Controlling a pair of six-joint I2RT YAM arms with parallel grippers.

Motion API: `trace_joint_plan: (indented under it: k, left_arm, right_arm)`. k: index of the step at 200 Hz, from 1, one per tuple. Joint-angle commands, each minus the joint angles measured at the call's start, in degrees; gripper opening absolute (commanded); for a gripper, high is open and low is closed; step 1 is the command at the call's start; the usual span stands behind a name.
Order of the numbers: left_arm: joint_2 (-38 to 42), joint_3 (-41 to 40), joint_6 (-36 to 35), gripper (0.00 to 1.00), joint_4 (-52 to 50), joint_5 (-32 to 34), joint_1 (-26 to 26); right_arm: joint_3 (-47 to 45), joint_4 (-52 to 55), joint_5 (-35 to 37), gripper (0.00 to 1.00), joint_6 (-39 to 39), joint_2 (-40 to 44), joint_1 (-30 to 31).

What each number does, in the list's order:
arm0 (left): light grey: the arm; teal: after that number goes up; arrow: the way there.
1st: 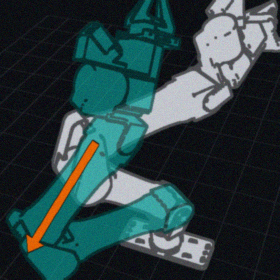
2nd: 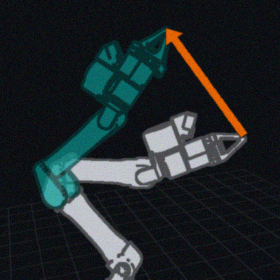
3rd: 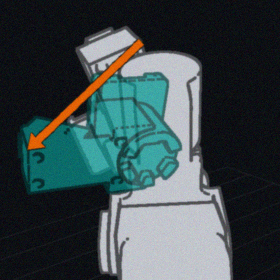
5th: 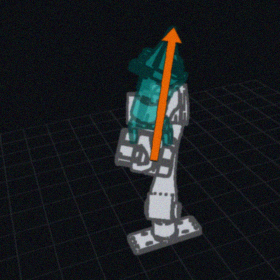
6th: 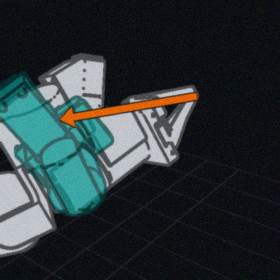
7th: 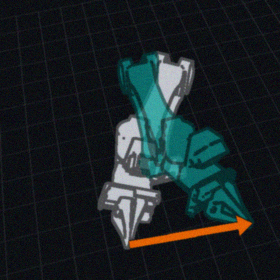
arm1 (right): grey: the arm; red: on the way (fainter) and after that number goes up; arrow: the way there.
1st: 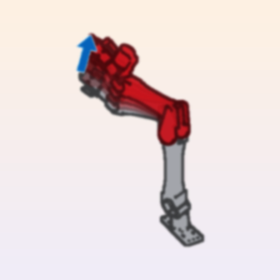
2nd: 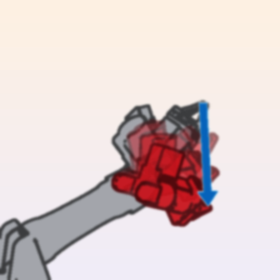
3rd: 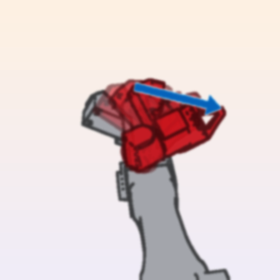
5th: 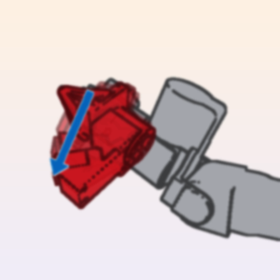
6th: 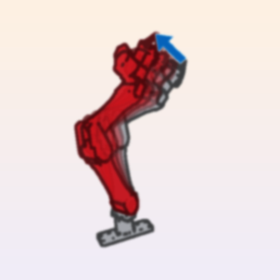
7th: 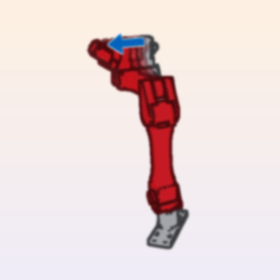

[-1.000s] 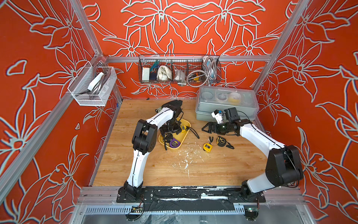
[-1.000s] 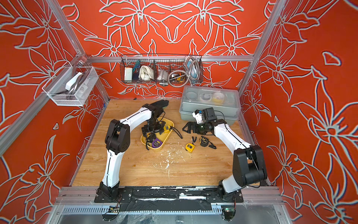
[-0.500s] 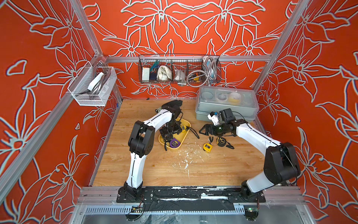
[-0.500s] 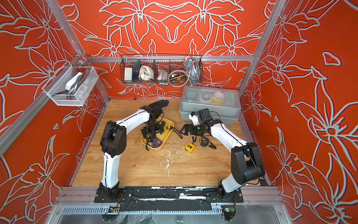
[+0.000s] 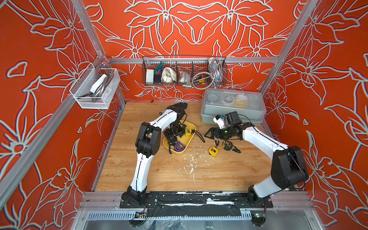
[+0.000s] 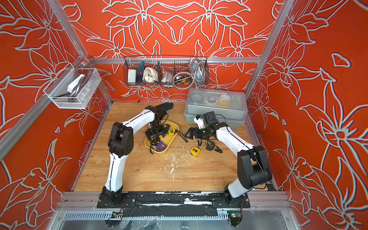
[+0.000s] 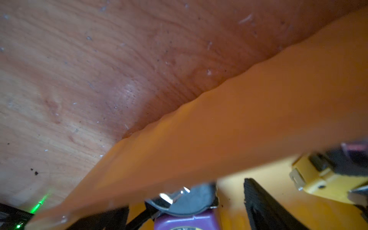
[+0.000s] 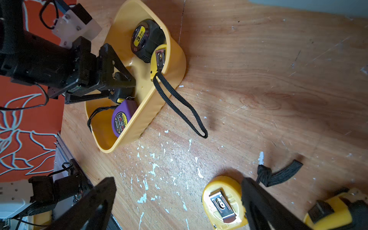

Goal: Take the tape measure out of the storage box
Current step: Pick up the tape measure from the storage box.

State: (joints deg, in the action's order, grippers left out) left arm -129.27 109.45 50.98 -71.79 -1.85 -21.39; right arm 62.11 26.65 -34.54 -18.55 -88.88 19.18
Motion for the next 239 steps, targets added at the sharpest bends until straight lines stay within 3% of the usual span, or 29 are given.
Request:
trace_joint_plan:
  k: [1, 76, 146, 186, 239]
  left_arm:
    - [-4.5, 1.5, -1.9, 0.83, 4.6, -0.5, 0.3]
    - [-6.1, 10.1, -9.8, 0.75, 8.5, -3.0, -4.5]
    - [-0.8, 5.8, -12.4, 0.88, 7.4, 3.2, -5.2]
    - [0.1, 7.3, -17.5, 0.93, 6.3, 7.5, -5.2]
    - [-2.4, 9.4, -24.1, 0.95, 6.6, 6.4, -4.5]
  right_arm:
    - [0.6, 0.2, 0.0, 1.00, 0.6, -0.4, 0.3]
    - [-0.9, -0.8, 0.5, 1.00, -0.3, 0.4, 0.3]
    - [-0.6, -0.5, 0.3, 1.00, -0.3, 0.4, 0.3]
    - [0.2, 0.4, 0.4, 1.00, 0.2, 0.3, 0.4]
    - [0.1, 1.3, 0.8, 1.00, 0.4, 0.9, 0.6]
